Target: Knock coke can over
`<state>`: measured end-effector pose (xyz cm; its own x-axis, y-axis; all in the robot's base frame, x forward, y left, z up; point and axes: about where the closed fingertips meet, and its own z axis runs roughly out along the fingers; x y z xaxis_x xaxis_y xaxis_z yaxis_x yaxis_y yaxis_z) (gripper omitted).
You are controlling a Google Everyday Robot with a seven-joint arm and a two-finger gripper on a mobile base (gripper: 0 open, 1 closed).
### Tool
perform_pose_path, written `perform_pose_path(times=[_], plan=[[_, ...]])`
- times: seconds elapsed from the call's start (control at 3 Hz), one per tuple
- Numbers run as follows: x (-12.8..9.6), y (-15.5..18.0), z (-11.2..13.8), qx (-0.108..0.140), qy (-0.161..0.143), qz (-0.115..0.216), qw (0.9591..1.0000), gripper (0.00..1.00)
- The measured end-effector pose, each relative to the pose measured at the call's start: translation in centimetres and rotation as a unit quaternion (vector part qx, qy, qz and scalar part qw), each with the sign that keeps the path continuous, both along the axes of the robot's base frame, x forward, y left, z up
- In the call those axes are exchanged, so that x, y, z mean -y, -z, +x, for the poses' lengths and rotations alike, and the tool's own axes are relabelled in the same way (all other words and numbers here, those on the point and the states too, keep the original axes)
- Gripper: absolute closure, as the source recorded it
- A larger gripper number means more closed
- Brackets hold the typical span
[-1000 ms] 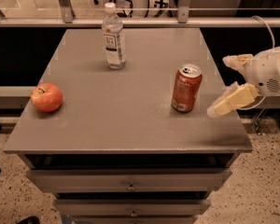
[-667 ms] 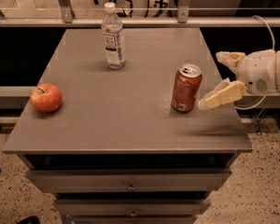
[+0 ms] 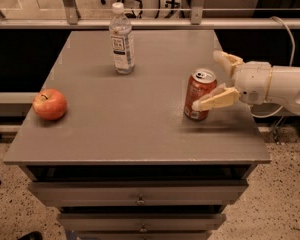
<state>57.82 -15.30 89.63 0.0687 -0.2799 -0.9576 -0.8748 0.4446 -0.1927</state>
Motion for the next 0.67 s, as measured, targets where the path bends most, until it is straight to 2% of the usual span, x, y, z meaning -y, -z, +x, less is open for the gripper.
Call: perform_pose_path(times=[0.33, 0.67], plan=[[-2.8, -0.5, 2.4, 0.017, -0.014, 0.03, 0.9993, 0.0], [-6.6, -2.8, 5.7, 0.024, -0.022, 0.045, 0.9984, 0.0]])
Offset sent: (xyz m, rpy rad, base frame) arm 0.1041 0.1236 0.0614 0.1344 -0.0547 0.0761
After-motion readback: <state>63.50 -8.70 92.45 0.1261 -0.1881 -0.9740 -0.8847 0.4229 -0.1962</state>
